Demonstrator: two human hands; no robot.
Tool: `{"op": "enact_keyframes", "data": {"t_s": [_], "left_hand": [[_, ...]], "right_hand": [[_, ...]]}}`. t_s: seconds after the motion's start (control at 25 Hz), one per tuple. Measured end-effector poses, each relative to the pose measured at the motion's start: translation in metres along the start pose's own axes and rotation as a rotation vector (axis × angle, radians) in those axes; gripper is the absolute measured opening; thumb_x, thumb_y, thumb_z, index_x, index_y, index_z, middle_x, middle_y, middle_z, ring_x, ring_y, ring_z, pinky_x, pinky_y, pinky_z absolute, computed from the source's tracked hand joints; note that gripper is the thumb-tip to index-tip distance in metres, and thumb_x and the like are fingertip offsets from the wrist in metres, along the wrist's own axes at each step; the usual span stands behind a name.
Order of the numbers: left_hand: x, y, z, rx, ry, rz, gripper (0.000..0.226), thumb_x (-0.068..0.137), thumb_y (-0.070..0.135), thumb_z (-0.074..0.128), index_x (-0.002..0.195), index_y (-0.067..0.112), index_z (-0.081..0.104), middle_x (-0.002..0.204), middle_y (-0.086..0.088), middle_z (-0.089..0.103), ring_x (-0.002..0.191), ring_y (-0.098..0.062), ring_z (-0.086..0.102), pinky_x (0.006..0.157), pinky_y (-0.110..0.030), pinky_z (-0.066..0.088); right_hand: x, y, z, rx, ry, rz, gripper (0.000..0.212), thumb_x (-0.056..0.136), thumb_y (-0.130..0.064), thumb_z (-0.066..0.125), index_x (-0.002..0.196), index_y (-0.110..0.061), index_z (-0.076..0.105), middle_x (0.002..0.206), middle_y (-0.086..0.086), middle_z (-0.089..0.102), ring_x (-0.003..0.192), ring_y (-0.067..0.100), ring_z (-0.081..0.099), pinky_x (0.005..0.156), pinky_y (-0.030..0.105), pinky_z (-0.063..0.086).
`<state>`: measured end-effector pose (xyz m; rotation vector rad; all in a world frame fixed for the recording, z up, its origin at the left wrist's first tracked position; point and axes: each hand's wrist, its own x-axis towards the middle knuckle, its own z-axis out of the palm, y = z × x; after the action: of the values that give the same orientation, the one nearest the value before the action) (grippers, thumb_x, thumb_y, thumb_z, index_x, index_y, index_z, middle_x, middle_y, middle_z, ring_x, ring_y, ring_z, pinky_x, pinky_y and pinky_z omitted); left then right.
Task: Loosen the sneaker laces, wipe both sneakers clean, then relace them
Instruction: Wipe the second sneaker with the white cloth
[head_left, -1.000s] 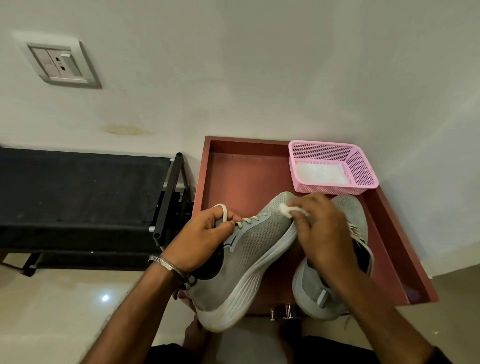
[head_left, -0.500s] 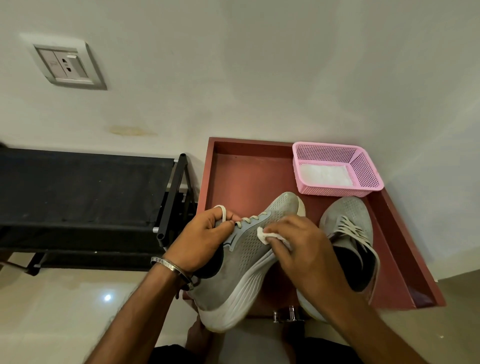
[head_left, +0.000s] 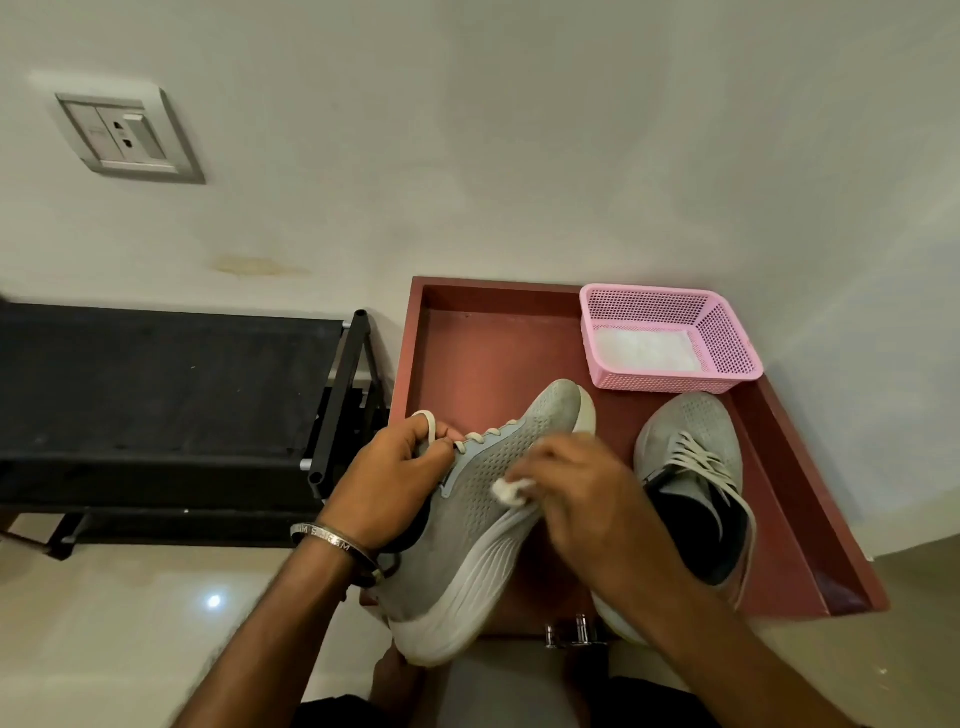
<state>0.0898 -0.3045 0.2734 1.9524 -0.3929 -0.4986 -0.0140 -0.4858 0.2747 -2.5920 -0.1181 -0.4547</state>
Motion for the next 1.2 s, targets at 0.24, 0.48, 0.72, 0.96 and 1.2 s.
{"op": "enact_keyframes", "data": {"t_s": [0.24,0.48,0.72,0.96,1.2], "left_hand": [[-0.001,0.0,0.001,0.061,0.024,0.039,0.02,0.095,0.038,0.056,0.084,0.026,0.066,0.084,0.005,0.067,0.081,-0.017,0.064,0.082,-0.048,0.055],[0.001,0.0,0.0,0.092,-0.015,0.068,0.017,0.095,0.039,0.055,0.085,0.03,0.065,0.083,0.009,0.067,0.081,-0.011,0.065,0.082,-0.045,0.056],[0.0,0.004,0.003,0.079,-0.059,0.111,0.016,0.095,0.038,0.056,0.083,0.029,0.063,0.077,0.005,0.065,0.073,-0.014,0.062,0.077,-0.045,0.056],[0.003,0.003,0.002,0.062,-0.075,0.116,0.016,0.095,0.039,0.057,0.085,0.028,0.064,0.08,0.0,0.067,0.077,-0.021,0.065,0.077,-0.05,0.056],[0.004,0.004,0.004,0.068,-0.109,0.139,0.018,0.096,0.037,0.057,0.087,0.024,0.066,0.084,-0.003,0.069,0.08,-0.025,0.065,0.075,-0.052,0.054]], "right_hand": [[0.026,0.037,-0.012,0.029,0.199,0.304,0.018,0.084,-0.004,0.07,0.098,-0.014,0.076,0.095,-0.002,0.065,0.09,0.016,0.061,0.078,0.023,0.047],[0.022,0.034,-0.012,0.055,0.131,0.206,0.02,0.082,-0.001,0.072,0.095,-0.015,0.076,0.092,-0.006,0.064,0.089,0.016,0.06,0.078,0.027,0.049],[0.05,0.07,-0.022,-0.013,0.209,0.423,0.013,0.088,-0.011,0.069,0.099,-0.015,0.075,0.097,0.001,0.068,0.09,0.019,0.063,0.079,0.028,0.047],[0.026,0.045,-0.028,0.072,0.013,0.168,0.018,0.085,-0.008,0.072,0.101,-0.016,0.076,0.095,-0.006,0.066,0.088,0.007,0.061,0.078,0.021,0.048],[0.049,0.067,-0.023,0.042,0.166,0.358,0.014,0.088,-0.011,0.07,0.099,-0.017,0.076,0.094,-0.006,0.065,0.086,0.008,0.059,0.08,0.029,0.051]]}}
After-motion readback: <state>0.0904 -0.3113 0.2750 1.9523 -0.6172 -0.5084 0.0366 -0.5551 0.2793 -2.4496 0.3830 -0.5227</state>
